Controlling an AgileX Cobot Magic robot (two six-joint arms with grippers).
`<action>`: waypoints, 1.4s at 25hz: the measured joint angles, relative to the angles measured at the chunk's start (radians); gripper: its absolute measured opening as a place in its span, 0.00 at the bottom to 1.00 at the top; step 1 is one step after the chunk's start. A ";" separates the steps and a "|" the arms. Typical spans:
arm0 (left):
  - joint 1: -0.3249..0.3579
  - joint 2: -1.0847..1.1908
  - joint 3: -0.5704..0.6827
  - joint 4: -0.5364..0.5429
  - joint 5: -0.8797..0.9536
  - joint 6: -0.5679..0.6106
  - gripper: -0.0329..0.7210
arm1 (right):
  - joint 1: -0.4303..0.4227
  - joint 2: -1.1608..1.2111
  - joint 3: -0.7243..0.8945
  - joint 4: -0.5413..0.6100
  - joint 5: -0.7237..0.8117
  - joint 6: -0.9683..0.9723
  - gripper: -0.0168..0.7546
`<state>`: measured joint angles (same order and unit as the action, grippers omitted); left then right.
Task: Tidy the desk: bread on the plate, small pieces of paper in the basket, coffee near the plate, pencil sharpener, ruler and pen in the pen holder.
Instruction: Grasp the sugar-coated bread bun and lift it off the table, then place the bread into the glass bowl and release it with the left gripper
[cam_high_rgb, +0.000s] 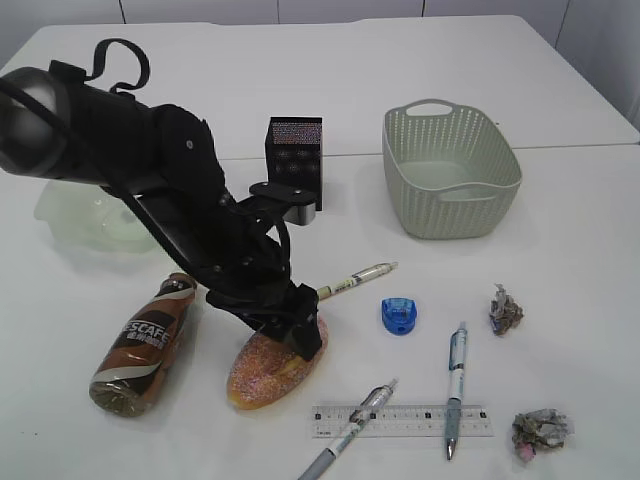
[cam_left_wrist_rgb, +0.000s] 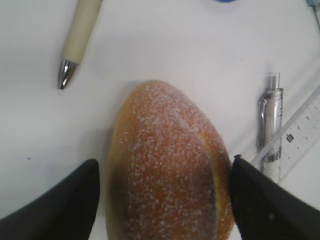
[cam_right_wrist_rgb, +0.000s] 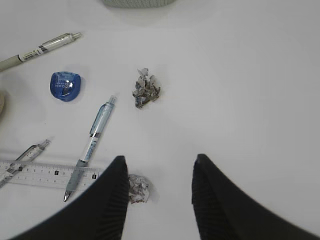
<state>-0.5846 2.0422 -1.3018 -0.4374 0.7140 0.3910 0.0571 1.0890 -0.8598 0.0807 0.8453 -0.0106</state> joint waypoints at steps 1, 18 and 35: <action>0.000 0.004 0.000 -0.006 0.002 0.000 0.82 | 0.000 0.000 0.000 0.000 0.000 0.000 0.43; -0.001 0.000 -0.035 0.000 0.141 0.000 0.47 | 0.000 0.000 0.000 -0.005 0.000 0.000 0.43; 0.352 -0.179 -0.273 0.082 0.116 -0.109 0.48 | 0.000 0.000 0.000 0.035 0.005 0.000 0.43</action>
<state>-0.2330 1.8628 -1.5747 -0.3555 0.8300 0.2819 0.0571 1.0890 -0.8598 0.1153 0.8507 -0.0106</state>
